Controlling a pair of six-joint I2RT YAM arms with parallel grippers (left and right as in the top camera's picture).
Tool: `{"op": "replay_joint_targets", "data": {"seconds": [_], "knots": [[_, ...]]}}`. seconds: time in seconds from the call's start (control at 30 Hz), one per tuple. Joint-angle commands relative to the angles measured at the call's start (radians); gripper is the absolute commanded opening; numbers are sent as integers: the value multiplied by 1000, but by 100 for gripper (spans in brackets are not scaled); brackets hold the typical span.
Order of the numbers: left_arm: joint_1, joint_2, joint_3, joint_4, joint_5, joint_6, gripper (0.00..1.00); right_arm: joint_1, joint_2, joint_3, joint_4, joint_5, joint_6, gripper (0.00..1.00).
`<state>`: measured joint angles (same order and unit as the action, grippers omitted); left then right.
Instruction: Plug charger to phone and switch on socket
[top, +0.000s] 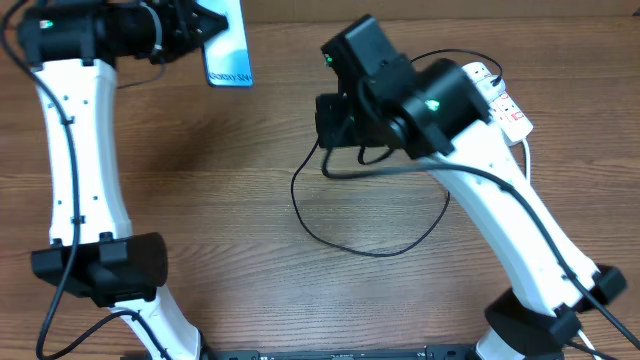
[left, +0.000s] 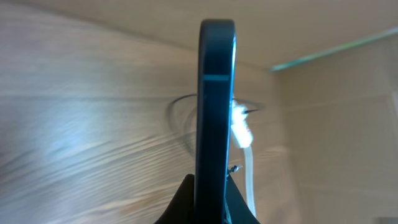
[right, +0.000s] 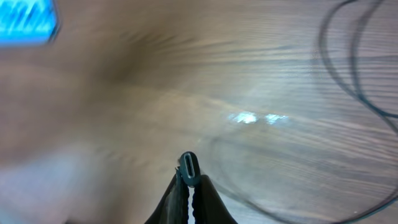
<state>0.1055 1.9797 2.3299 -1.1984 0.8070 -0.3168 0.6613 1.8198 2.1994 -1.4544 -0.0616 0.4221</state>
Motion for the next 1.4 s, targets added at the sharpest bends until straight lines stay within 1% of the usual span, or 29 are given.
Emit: {"op": "replay_joint_targets", "data": {"seconds": [0.0,0.03,0.1,0.17,0.37,0.57,0.77,0.83,0.9,0.97,1.07,1.2,1.27,1.37], "knots": [[40,-5,7,51,380,-13,4,-3,-47,10,-1,-290,-195,4],[44,-5,7,64,438,-13,4,-3,-51,10,2,-332,-211,4],[45,-5,7,79,510,-13,4,-3,-53,10,18,-402,-222,4],[45,-5,7,79,540,-13,4,-3,-52,-1,47,-424,-222,4],[45,-5,7,77,559,-4,4,-1,-51,-68,106,-443,-222,4],[43,-5,7,77,628,18,4,0,-50,-163,219,-531,-222,4],[43,-5,7,73,614,59,4,-1,-50,-180,267,-539,-222,4],[44,-5,7,72,568,59,4,-1,-48,-180,264,-490,-219,4],[45,-5,7,66,482,59,4,-1,-41,-180,256,-411,-183,4],[45,-5,7,37,359,59,4,-1,-31,-187,251,-333,-133,4],[44,-5,7,-40,145,62,4,0,-18,-228,261,-274,-103,4],[43,-5,7,-125,-43,83,4,0,-17,-364,310,-275,-76,4],[43,-5,7,-151,-108,86,4,0,-17,-441,331,-275,-56,4],[43,-5,7,-175,-166,86,4,0,-17,-550,343,-288,-55,4]]}}
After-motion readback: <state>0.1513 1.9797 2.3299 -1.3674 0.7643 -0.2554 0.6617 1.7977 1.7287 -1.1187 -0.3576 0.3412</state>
